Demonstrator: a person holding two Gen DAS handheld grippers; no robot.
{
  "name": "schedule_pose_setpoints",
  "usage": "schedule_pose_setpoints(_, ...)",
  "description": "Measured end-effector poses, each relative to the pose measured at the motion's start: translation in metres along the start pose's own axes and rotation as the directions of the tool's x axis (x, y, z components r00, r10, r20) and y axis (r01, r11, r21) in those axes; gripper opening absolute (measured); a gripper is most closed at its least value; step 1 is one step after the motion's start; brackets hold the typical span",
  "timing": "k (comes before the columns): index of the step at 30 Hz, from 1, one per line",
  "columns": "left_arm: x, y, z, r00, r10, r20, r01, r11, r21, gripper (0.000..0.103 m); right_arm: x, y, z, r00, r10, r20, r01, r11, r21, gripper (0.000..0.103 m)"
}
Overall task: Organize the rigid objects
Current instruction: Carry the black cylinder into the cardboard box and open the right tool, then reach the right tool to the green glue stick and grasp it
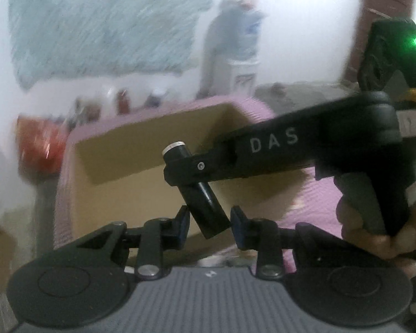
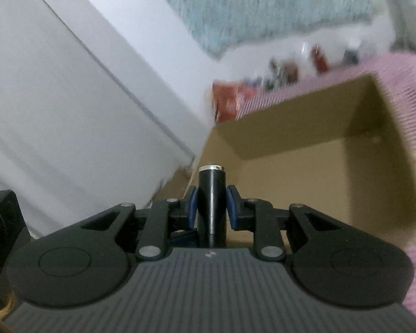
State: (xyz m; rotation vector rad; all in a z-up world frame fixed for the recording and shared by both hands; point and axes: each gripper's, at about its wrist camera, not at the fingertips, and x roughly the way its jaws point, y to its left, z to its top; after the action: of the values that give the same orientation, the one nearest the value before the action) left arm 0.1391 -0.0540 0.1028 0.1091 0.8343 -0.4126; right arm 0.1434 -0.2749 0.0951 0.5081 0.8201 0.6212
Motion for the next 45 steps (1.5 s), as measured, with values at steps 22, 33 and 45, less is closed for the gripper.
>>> schedule_pose_setpoints(22,0.019,0.089,-0.011,0.988,0.151,0.021,-0.146,0.977,-0.152,0.045,0.18,0.004,0.06,0.934,-0.189,-0.303,0.192,0.981,-0.02,0.038)
schedule_pose_setpoints(33,-0.051,0.047,-0.027,0.974,0.086,0.211,-0.073,0.995,-0.068,0.059,0.019,0.019,0.053,0.997,-0.054,-0.06,0.055,0.998,0.019,0.042)
schedule_pose_setpoints(45,-0.048,-0.025,-0.08,0.987,-0.042,0.153,0.037,0.999,0.036,0.062,-0.144,-0.063,-0.102,0.984,-0.065,0.165,0.033,0.981,0.189,0.044)
